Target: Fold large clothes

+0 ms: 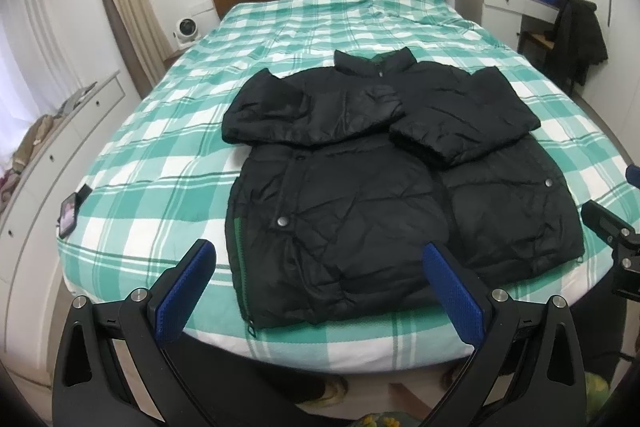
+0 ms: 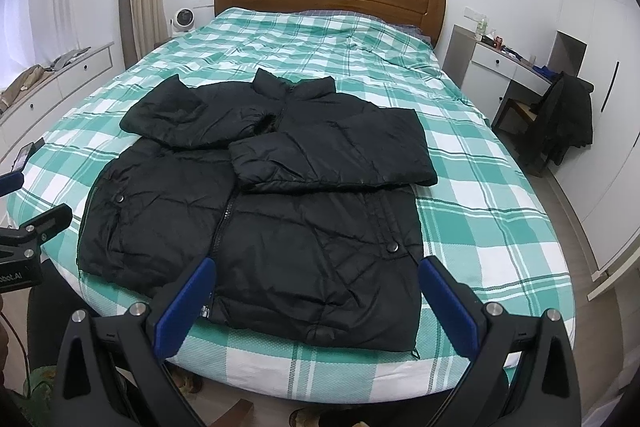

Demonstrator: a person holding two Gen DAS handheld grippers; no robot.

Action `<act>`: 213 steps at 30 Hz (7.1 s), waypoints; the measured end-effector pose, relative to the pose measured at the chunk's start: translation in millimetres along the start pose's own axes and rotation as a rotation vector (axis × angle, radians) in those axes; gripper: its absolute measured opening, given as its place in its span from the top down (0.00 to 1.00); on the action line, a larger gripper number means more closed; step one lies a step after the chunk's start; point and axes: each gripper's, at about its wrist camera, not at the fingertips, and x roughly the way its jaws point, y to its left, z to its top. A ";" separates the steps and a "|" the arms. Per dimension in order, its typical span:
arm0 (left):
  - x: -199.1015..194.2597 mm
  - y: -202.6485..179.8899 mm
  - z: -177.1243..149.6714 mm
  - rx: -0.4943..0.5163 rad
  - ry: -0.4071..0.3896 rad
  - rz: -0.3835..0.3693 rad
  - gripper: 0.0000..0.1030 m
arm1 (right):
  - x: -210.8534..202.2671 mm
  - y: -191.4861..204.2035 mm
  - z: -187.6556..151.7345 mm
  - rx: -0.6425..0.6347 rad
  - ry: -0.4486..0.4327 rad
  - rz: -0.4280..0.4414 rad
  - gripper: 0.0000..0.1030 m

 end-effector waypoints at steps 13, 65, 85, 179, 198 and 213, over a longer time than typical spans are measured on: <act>-1.5 3.8 1.4 -0.015 0.006 0.001 0.00 | 0.8 0.1 -0.8 -0.002 0.004 -0.001 0.00; 6.9 2.0 -1.6 -0.002 0.024 0.008 0.00 | 3.6 6.3 -3.0 -0.008 0.025 0.006 0.00; 7.0 1.3 -1.0 -0.001 0.025 0.009 0.00 | 1.4 9.6 -2.7 -0.027 0.021 0.010 0.00; 307.2 -93.7 150.5 0.380 0.211 -0.137 0.22 | 64.5 -221.7 -88.4 0.581 0.055 -0.126 0.36; 95.5 202.6 157.7 -0.201 -0.105 0.021 0.92 | 59.3 -100.5 -12.6 0.311 0.001 0.028 0.36; 77.4 328.3 5.3 -0.482 0.069 0.381 0.25 | 61.3 -73.5 11.9 0.244 0.001 0.035 0.36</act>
